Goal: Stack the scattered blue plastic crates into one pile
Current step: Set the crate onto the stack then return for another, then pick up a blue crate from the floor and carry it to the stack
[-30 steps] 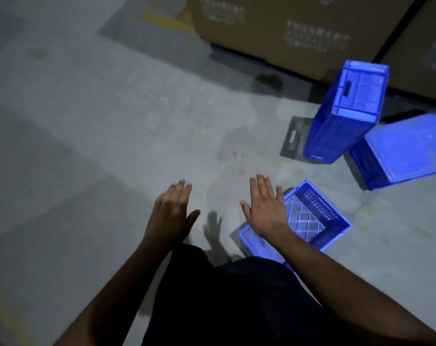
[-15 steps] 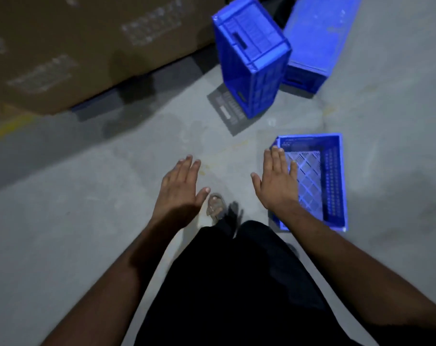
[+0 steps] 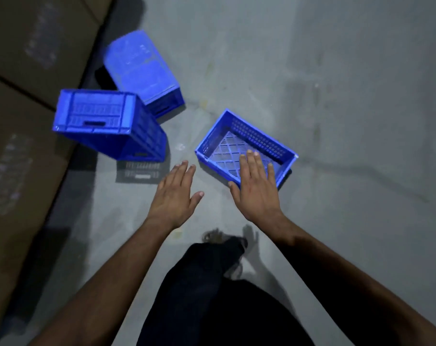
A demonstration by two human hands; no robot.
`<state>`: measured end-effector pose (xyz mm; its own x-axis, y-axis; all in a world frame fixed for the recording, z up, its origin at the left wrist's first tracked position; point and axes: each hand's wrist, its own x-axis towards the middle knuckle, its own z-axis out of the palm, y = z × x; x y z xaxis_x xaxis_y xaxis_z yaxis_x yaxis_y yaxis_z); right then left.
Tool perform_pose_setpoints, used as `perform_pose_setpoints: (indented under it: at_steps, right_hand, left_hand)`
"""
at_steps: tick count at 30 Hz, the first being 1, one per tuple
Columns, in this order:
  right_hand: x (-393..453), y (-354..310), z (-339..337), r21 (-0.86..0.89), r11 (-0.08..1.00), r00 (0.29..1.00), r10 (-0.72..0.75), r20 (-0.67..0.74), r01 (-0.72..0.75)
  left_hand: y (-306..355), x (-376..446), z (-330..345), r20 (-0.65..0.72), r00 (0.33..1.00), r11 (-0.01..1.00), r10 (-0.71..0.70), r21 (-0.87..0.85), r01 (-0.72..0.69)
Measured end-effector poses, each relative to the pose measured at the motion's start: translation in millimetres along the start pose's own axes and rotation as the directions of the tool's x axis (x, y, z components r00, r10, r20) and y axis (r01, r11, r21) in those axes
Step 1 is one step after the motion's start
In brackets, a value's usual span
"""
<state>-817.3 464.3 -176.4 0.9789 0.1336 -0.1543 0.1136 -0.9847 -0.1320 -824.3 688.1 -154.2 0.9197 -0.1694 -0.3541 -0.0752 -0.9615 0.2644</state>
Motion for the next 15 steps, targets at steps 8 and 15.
perform_pose_setpoints:
  at_steps: [8,15]
  right_hand:
    - [-26,18,9,0.117,0.944,0.95,0.311,-0.014,-0.308]
    - [34,37,56,0.081,0.861,0.865,0.5,0.042,-0.501]
  left_hand:
    - [13,55,-24,0.025,0.966,0.964,0.256,0.068,-0.257]
    - [-17,179,5,0.223,0.895,0.912,0.387,0.049,-0.407]
